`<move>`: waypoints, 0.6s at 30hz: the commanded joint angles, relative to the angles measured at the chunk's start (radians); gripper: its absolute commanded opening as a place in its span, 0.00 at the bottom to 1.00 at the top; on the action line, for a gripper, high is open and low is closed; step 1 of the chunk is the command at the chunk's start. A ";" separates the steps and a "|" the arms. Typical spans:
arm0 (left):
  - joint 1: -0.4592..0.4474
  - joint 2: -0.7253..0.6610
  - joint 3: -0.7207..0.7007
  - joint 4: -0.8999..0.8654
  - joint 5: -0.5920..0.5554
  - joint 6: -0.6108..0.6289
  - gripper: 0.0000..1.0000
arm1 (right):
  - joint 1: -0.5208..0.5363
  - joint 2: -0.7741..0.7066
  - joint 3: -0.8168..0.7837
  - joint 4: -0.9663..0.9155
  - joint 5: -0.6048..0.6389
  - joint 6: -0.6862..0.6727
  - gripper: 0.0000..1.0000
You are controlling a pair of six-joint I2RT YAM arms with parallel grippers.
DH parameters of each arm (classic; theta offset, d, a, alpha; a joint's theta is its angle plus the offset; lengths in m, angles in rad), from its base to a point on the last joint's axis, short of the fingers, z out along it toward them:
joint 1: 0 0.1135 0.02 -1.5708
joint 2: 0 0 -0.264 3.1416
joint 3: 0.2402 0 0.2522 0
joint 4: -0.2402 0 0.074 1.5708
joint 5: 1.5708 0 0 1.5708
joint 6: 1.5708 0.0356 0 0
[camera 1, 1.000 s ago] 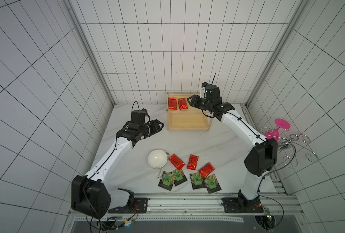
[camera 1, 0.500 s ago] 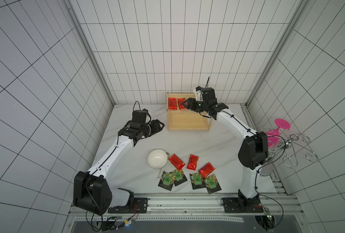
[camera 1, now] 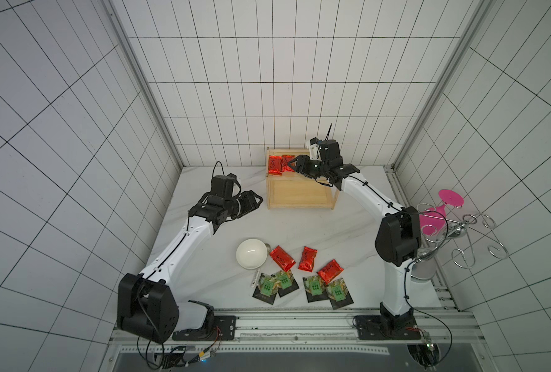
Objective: Place the tea bags on the shelf by color
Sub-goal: Pick up the tea bag from the center of the board.
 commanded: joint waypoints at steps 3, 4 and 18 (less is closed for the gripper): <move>-0.007 -0.015 -0.006 -0.008 -0.011 0.035 0.61 | -0.013 -0.067 0.061 -0.068 0.015 -0.029 0.54; -0.018 -0.024 -0.012 -0.010 -0.034 0.039 0.61 | -0.012 -0.107 0.040 -0.082 0.026 -0.044 0.55; -0.223 -0.096 -0.142 0.041 -0.103 0.006 0.70 | 0.339 -0.947 -1.101 0.041 0.631 -0.440 0.63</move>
